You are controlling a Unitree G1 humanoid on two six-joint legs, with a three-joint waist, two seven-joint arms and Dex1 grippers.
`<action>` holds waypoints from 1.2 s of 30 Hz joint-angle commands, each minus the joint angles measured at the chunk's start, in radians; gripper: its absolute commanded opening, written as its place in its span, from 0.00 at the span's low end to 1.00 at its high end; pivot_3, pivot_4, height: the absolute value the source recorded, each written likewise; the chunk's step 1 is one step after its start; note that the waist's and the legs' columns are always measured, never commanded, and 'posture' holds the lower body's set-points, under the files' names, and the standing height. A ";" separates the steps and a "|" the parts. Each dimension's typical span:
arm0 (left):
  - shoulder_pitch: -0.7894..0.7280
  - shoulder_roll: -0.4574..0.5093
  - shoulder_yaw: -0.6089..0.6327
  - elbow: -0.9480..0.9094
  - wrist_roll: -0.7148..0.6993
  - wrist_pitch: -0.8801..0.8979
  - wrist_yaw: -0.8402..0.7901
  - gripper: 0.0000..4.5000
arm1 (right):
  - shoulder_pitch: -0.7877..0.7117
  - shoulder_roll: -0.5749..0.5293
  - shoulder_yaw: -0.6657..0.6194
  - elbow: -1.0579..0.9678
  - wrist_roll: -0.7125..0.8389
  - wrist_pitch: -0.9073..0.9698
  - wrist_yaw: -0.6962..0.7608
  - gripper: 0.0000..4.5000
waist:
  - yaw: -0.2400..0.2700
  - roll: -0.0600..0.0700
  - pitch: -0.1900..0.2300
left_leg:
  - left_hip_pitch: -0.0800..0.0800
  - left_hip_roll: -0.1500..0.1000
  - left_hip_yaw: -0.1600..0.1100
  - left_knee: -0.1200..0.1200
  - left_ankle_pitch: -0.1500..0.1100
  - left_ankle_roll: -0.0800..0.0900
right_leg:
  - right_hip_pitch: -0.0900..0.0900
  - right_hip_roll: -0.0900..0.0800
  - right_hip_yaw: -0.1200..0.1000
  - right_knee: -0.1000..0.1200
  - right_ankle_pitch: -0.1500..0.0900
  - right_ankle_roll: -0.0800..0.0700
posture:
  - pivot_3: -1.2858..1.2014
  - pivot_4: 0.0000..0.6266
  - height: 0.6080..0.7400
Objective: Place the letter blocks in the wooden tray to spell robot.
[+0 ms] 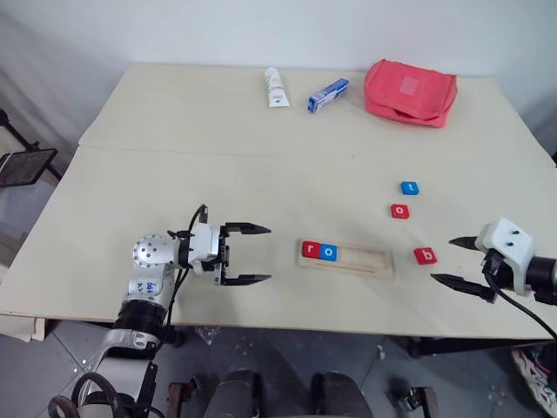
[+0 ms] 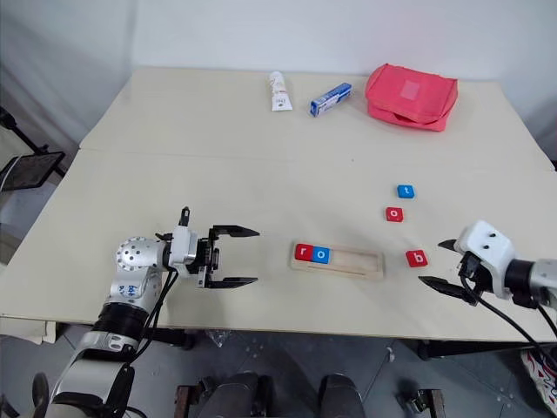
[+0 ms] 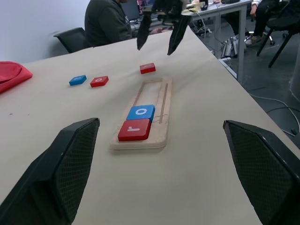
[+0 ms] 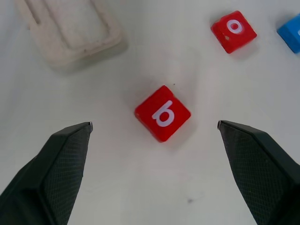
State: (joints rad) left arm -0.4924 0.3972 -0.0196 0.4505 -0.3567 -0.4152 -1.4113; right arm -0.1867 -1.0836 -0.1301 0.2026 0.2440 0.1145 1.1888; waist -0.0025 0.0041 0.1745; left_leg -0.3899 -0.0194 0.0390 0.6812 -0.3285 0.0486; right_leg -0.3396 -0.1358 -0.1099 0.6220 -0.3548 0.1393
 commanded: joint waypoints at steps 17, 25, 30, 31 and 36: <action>0.119 0.039 0.009 -0.193 -0.017 0.038 0.094 1.00 | -0.462 0.088 0.292 0.628 -0.266 -0.426 0.261 0.65 | 0.003 0.000 0.000 | -0.001 -0.001 -0.003 0.002 0.000 0.000 | 0.002 -0.003 -0.007 0.000 0.000 0.000 | 0.52 0.24 1.00; 0.106 0.030 -0.002 -0.183 -0.015 0.034 0.102 1.00 | -0.459 0.074 0.248 0.562 -0.222 -0.340 0.259 0.33 | 0.002 0.000 0.000 | 0.000 -0.002 -0.003 0.003 0.000 0.000 | 0.003 -0.004 -0.007 0.000 0.000 0.000 | 0.52 0.24 1.00; 0.089 0.020 -0.010 -0.152 -0.010 0.025 0.097 1.00 | -0.330 0.049 0.137 0.250 -0.108 -0.083 0.210 0.33 | 0.004 0.000 0.000 | -0.001 -0.002 -0.003 0.002 0.000 0.000 | 0.002 -0.004 -0.007 0.000 0.000 0.000 | 0.52 0.24 1.00; 0.085 0.017 -0.011 -0.147 -0.010 0.025 0.096 1.00 | -0.296 0.040 0.116 0.160 -0.081 0.000 0.203 0.33 | 0.004 0.000 0.000 | -0.001 -0.002 -0.003 0.002 0.000 0.000 | 0.001 -0.004 -0.007 0.000 0.000 0.000 | 0.52 0.24 1.00; 0.064 0.005 -0.016 -0.120 -0.009 0.019 0.091 1.00 | -0.190 0.002 0.076 -0.190 -0.014 0.283 0.155 0.33 | 0.009 0.000 0.000 | -0.002 -0.002 -0.003 0.002 0.000 0.000 | 0.001 -0.004 -0.007 0.001 0.000 0.000 | 0.52 0.24 1.00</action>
State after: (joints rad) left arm -0.4176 0.4069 -0.0330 0.3317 -0.3550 -0.3819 -1.3147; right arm -0.3778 -1.0635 -0.0150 0.1207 0.1894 0.3146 1.3648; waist 0.0065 0.0041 0.1746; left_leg -0.3914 -0.0209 0.0361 0.6831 -0.3286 0.0487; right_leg -0.3387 -0.1400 -0.1172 0.6228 -0.3547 0.1393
